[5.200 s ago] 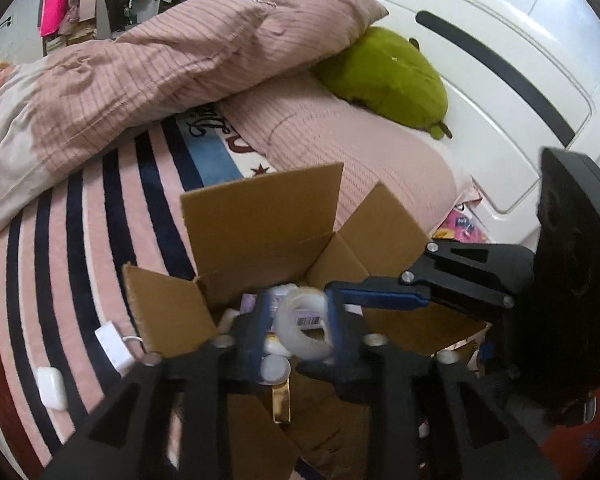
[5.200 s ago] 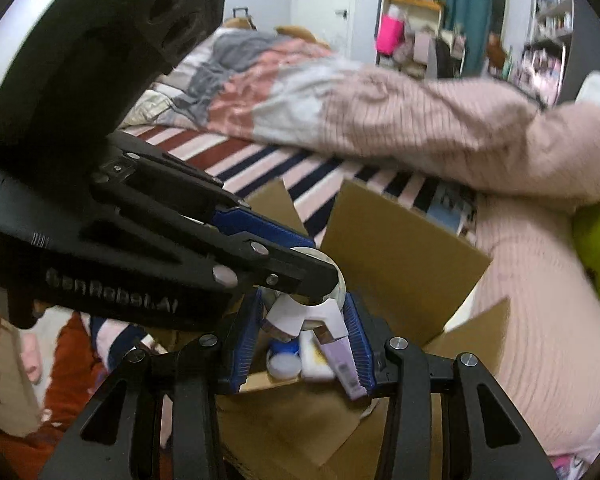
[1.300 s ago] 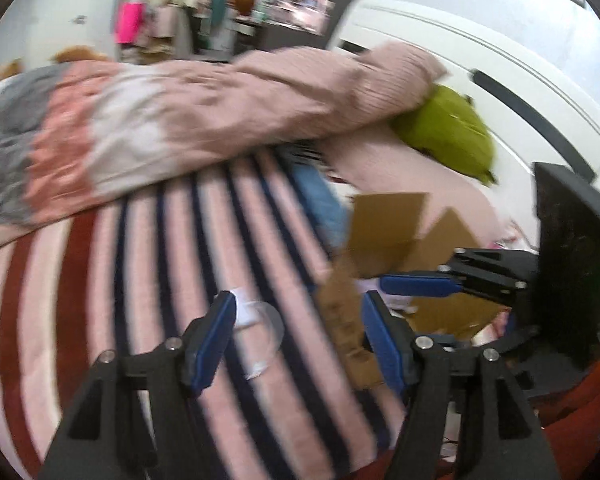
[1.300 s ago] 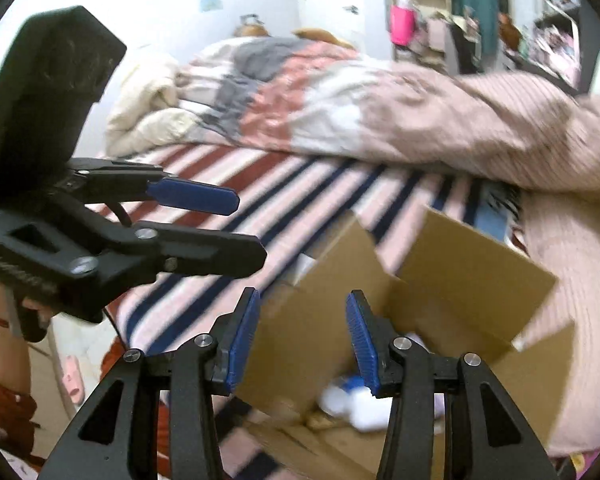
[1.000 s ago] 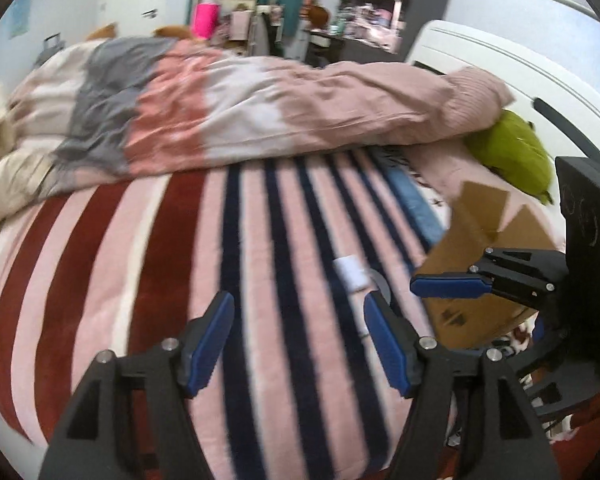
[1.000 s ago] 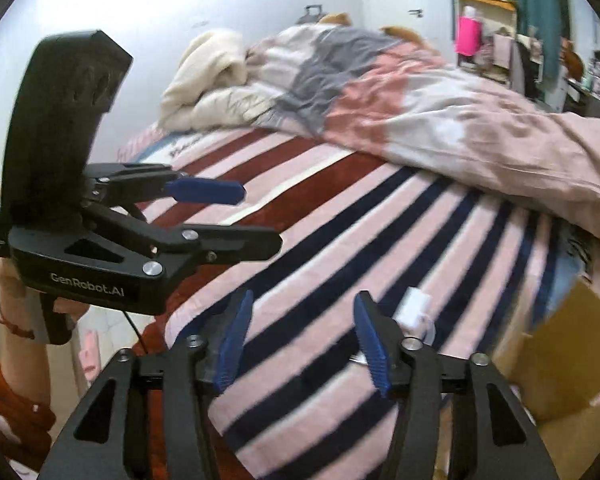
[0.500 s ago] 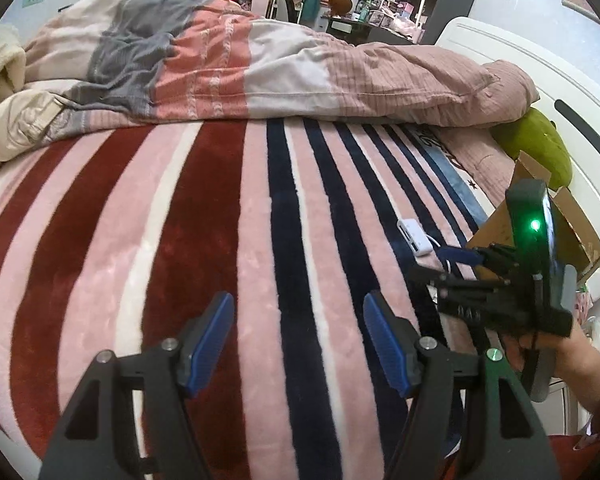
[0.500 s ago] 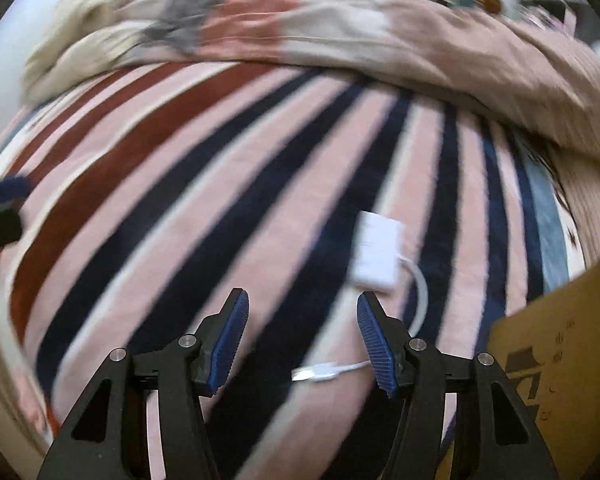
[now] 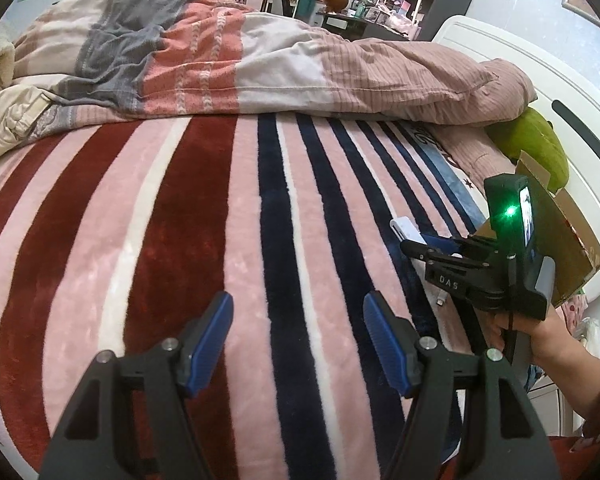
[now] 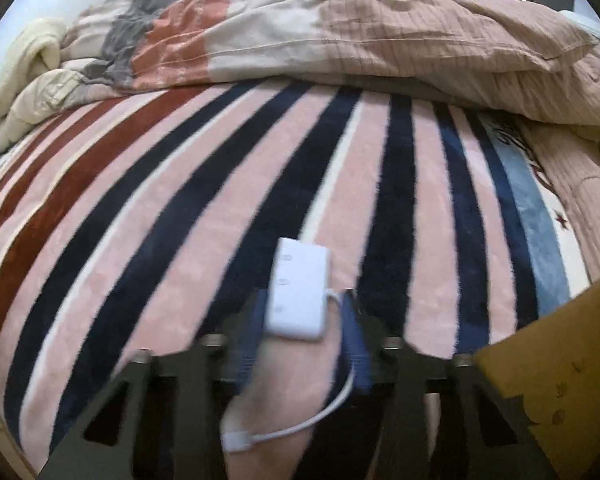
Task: Organize rigid objects
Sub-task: 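Grasp the white USB adapter by its body with the right gripper, then pass the USB adapter from the right gripper to the left gripper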
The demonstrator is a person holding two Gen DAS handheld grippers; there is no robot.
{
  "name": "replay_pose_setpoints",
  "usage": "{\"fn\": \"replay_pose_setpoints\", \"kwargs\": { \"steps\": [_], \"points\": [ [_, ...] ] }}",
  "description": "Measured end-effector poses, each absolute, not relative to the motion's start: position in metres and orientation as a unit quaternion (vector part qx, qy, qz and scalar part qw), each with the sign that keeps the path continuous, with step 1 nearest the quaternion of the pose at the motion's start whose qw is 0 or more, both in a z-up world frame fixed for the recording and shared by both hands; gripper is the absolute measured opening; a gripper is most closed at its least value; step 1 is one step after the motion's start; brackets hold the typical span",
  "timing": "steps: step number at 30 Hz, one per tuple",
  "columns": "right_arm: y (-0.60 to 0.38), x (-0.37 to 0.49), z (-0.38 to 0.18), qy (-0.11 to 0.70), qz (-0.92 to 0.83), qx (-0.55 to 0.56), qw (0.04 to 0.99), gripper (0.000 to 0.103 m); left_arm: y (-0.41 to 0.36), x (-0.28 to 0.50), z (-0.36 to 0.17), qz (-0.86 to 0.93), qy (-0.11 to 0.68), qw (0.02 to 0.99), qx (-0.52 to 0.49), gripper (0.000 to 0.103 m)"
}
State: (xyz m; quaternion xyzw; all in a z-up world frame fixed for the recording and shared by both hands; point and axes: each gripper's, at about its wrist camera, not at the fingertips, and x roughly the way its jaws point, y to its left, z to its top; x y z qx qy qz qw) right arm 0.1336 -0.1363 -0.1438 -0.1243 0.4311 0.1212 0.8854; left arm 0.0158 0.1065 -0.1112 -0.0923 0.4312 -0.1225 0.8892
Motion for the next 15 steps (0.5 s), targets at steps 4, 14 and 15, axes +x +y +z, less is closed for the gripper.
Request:
{"fn": "replay_pose_setpoints", "kwargs": {
  "steps": [4, 14, 15],
  "points": [
    [-0.134, 0.127, -0.142, 0.428, 0.152, -0.119, 0.883, 0.023, 0.104, 0.013, -0.108, -0.123, 0.432, 0.889, -0.092, 0.064],
    [-0.092, 0.064, -0.094, 0.381, 0.322, -0.160, 0.852, 0.023, 0.089, 0.015, -0.075, -0.176, 0.412, 0.884, -0.136, 0.064],
    [-0.088, 0.056, -0.085, 0.370, 0.338, -0.166, 0.849, 0.023, 0.087, 0.015, -0.069, -0.184, 0.406, 0.884, -0.142, 0.064]
  ]
}}
